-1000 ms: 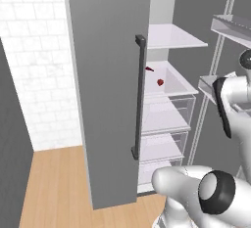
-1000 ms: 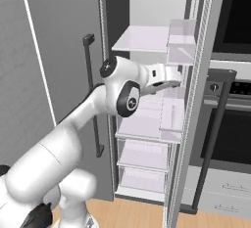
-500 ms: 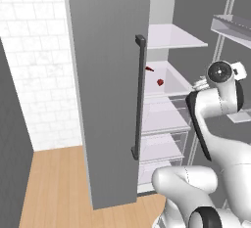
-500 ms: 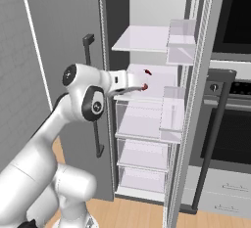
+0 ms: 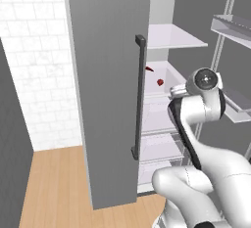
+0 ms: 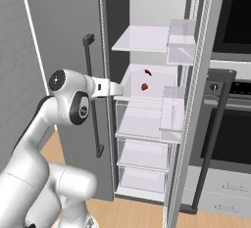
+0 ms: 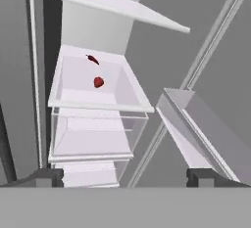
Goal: Take the strawberry from the fridge and place it on top of the pancake, located on the dining counter.
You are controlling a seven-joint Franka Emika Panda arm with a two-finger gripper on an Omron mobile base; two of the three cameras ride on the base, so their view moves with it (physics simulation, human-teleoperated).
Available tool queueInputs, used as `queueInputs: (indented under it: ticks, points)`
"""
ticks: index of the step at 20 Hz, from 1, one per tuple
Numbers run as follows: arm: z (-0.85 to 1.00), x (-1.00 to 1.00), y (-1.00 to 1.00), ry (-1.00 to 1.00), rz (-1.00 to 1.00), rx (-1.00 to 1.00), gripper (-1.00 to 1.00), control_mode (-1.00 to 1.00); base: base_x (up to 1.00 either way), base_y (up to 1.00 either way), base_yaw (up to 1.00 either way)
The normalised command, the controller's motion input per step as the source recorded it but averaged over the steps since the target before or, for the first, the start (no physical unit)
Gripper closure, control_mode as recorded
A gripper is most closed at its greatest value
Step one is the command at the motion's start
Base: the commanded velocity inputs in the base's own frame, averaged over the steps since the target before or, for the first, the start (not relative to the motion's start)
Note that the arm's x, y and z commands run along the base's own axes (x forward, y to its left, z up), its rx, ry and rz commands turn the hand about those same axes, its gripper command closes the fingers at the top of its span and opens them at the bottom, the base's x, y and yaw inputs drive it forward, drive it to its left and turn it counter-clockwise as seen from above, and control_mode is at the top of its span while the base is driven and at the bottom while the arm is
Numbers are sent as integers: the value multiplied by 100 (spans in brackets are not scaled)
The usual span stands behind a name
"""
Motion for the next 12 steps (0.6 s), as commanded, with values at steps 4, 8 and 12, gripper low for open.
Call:
queueInputs:
  ticks: [4,8,12]
  points:
    - [0,43,75,4,18,22,-100,-100,0,0,0]
    - [0,45,76,8,16,16,-100,-100,0,0,0]
    - [0,40,68,5,15,14,-100,-100,0,0,0]
